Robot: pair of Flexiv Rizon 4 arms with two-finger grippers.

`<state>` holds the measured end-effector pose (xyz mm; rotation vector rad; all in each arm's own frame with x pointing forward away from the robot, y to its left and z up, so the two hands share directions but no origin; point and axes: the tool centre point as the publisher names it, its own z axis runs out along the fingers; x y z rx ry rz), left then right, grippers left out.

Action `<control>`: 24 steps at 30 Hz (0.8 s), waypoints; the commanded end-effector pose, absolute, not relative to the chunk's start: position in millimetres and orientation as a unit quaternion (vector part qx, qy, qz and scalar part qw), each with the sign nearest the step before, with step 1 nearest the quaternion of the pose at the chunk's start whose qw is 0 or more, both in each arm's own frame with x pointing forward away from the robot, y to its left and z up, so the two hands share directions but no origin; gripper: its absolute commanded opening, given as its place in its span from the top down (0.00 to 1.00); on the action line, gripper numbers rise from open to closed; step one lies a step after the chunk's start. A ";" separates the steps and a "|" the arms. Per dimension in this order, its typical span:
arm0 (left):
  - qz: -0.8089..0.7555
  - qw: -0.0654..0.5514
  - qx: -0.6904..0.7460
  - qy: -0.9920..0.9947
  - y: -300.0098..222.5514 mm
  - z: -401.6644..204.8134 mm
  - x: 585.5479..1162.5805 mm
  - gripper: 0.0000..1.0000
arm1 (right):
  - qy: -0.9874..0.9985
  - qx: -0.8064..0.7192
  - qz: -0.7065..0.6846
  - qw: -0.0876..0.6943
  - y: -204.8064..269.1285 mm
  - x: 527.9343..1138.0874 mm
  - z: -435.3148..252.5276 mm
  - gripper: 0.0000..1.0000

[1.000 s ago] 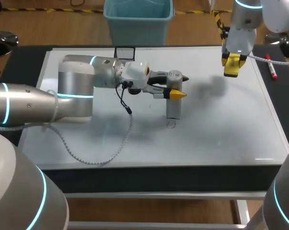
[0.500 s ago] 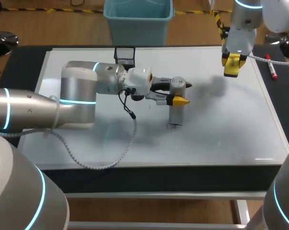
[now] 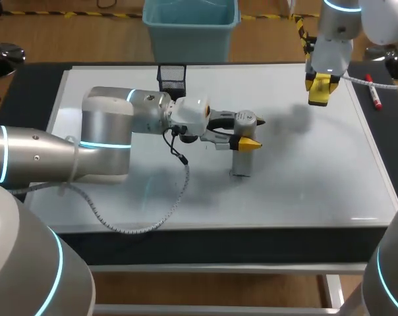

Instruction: Pick up the inspection probe, press it on each red-marked spot on the whiteboard one by one, put down the probe, pick up the eraser, and wipe off all the red marks.

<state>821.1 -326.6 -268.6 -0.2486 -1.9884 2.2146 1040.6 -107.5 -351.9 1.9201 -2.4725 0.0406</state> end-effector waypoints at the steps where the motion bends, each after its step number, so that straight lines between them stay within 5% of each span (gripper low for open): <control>1: 0.738 0.075 -0.080 -0.666 -323.0 -269.3 818.6 1.00 | -0.789 0.614 0.014 0.006 -108.2 1040.7 -350.8 1.00; 24: 0.731 0.077 -0.083 -0.673 -318.4 -279.3 818.0 1.00 | -0.789 0.614 0.014 0.006 -108.2 1040.7 -350.8 1.00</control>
